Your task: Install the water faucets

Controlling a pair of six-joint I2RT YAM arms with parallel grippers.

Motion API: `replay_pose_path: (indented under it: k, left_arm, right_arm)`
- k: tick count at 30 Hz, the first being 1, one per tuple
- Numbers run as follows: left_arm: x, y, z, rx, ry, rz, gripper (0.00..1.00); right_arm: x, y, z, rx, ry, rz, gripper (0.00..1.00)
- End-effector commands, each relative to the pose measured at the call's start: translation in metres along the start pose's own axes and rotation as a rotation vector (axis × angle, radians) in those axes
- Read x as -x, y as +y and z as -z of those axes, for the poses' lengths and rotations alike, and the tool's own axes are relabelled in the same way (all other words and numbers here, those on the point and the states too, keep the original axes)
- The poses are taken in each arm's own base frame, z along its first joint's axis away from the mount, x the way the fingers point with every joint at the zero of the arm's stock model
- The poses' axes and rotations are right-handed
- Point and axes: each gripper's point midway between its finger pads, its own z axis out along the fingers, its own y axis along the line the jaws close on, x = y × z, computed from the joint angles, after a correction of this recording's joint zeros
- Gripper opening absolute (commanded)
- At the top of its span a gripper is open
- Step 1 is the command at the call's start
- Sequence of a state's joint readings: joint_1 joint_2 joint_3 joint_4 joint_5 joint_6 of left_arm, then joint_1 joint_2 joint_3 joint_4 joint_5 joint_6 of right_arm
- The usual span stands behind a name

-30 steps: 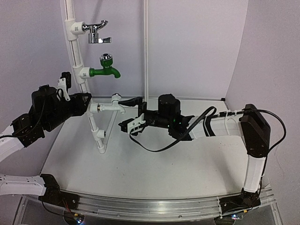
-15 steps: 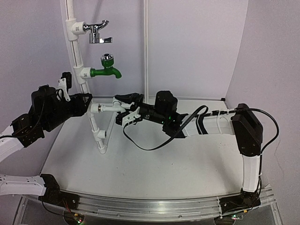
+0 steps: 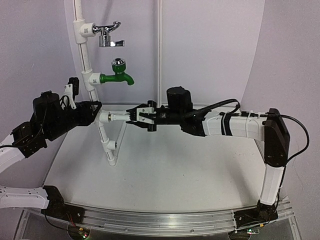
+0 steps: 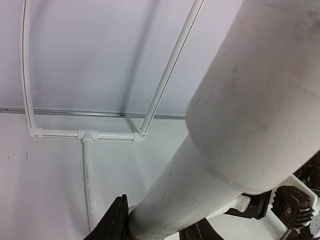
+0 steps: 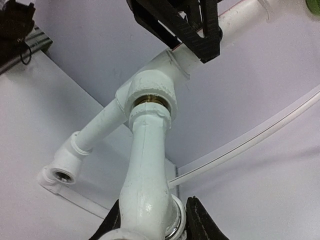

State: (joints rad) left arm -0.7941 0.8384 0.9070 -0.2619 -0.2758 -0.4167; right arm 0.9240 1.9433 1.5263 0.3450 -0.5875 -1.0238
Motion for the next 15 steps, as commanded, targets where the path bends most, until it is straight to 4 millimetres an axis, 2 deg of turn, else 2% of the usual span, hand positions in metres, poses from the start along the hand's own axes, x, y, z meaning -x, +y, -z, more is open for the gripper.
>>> replay_pose_path:
  k: [1,3,5,7,10,12,15]
  left_arm:
    - [-0.032,-0.024,-0.003,-0.124,0.137,0.12,0.0]
    - [-0.033,-0.026,-0.005,-0.132,0.145,0.112,0.0]
    - [-0.035,-0.026,-0.007,-0.129,0.154,0.106,0.0]
    - [-0.038,-0.025,-0.011,-0.124,0.164,0.101,0.0]
    - [-0.039,-0.025,-0.012,-0.121,0.17,0.101,0.0]
    - [-0.038,-0.025,-0.013,-0.119,0.166,0.097,0.0]
    - [-0.038,-0.023,-0.012,-0.108,0.161,0.09,0.0]
  right_arm:
    - [0.086,0.013,0.028,0.252,-0.218,-0.492,0.0]
    - [0.097,0.013,0.031,0.288,-0.258,-0.666,0.0]
    - [0.104,0.007,0.029,0.305,-0.283,-0.956,0.0]
    - [0.102,-0.006,0.025,0.275,-0.304,-1.208,0.0]
    - [0.095,-0.013,0.02,0.275,-0.32,-1.512,0.03]
    - [0.086,-0.013,0.016,0.265,-0.304,-1.71,0.15]
    - [0.077,-0.019,0.017,0.227,-0.301,-1.861,0.38]
